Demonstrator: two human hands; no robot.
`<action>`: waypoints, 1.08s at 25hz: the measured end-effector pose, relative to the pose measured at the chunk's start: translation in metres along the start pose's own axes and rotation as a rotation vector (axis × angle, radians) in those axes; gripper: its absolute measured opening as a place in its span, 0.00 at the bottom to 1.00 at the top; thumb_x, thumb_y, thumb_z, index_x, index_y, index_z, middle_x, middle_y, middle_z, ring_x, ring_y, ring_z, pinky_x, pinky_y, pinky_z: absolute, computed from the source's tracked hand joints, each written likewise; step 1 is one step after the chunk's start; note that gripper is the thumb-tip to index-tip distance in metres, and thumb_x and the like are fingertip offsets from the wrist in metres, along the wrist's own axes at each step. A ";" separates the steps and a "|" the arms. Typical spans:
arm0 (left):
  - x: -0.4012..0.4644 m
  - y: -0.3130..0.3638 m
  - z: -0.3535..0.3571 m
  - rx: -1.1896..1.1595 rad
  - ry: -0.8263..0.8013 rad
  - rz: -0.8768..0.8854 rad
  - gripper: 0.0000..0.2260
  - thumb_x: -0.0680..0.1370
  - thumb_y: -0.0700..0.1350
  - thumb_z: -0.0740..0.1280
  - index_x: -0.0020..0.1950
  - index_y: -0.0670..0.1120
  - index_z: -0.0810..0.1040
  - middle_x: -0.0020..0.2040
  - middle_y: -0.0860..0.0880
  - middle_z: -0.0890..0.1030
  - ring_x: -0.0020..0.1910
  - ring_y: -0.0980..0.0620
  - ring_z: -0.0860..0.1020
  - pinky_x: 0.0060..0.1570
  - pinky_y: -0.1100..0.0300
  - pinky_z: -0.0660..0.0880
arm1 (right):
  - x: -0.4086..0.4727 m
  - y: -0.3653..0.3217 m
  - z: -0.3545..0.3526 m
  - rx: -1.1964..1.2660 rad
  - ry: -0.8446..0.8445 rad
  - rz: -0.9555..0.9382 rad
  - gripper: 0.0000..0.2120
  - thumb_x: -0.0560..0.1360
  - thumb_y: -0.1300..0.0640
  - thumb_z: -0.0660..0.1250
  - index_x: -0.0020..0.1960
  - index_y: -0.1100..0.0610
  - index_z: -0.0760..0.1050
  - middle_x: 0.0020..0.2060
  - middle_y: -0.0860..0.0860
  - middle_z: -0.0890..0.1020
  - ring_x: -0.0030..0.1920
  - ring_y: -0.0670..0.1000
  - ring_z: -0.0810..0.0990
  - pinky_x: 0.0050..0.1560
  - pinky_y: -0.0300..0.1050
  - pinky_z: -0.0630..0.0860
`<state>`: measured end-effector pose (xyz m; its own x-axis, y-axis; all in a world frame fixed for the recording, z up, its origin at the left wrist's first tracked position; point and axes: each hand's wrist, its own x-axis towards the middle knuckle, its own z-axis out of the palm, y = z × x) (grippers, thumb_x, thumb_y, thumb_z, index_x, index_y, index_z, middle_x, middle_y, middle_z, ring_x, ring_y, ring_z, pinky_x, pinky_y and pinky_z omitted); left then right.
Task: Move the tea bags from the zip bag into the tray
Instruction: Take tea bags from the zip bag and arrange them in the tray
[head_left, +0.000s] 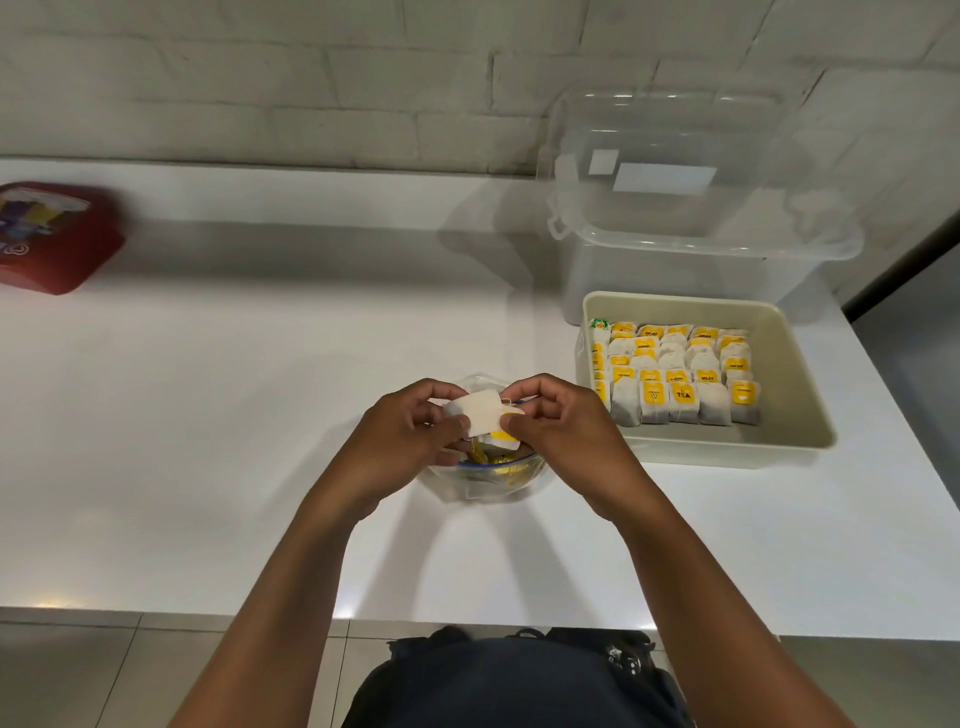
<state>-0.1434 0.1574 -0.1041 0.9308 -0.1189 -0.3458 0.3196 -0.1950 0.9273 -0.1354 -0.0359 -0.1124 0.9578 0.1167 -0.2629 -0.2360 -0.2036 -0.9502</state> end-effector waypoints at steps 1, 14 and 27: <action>-0.001 0.001 0.001 -0.002 0.017 0.031 0.10 0.77 0.38 0.69 0.55 0.50 0.78 0.41 0.45 0.84 0.44 0.45 0.85 0.44 0.52 0.81 | -0.001 -0.002 -0.001 0.040 0.003 0.006 0.08 0.74 0.64 0.71 0.51 0.55 0.81 0.34 0.51 0.83 0.36 0.50 0.81 0.44 0.48 0.82; -0.008 0.011 0.010 -0.215 0.004 0.130 0.08 0.82 0.35 0.60 0.48 0.46 0.73 0.35 0.47 0.75 0.37 0.47 0.73 0.35 0.57 0.70 | -0.018 -0.026 -0.012 0.076 -0.097 -0.086 0.15 0.78 0.64 0.67 0.60 0.49 0.77 0.38 0.53 0.80 0.34 0.53 0.82 0.40 0.48 0.80; -0.017 0.026 0.032 -0.316 -0.138 0.008 0.06 0.82 0.39 0.60 0.48 0.46 0.74 0.37 0.49 0.71 0.34 0.50 0.69 0.34 0.59 0.66 | -0.031 -0.031 -0.016 0.071 -0.017 -0.224 0.14 0.77 0.71 0.62 0.53 0.57 0.82 0.37 0.61 0.79 0.35 0.50 0.78 0.37 0.37 0.78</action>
<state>-0.1560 0.1233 -0.0787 0.9075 -0.2543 -0.3343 0.3717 0.1154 0.9211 -0.1549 -0.0490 -0.0722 0.9848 0.1674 -0.0467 -0.0298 -0.1018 -0.9944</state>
